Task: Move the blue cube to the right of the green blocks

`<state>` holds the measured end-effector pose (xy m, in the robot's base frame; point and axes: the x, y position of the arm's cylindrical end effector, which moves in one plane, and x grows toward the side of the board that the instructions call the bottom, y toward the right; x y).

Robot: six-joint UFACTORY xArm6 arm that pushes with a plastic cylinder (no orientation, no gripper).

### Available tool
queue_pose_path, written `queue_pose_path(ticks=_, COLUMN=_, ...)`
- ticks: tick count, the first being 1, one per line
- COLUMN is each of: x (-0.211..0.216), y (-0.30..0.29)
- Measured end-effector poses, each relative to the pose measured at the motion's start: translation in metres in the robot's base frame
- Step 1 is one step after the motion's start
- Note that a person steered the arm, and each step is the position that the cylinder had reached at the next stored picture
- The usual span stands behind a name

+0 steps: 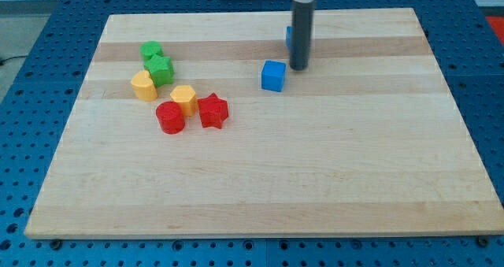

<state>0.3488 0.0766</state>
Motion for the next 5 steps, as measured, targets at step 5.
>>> queue_pose_path(ticks=5, x=-0.003, y=-0.089)
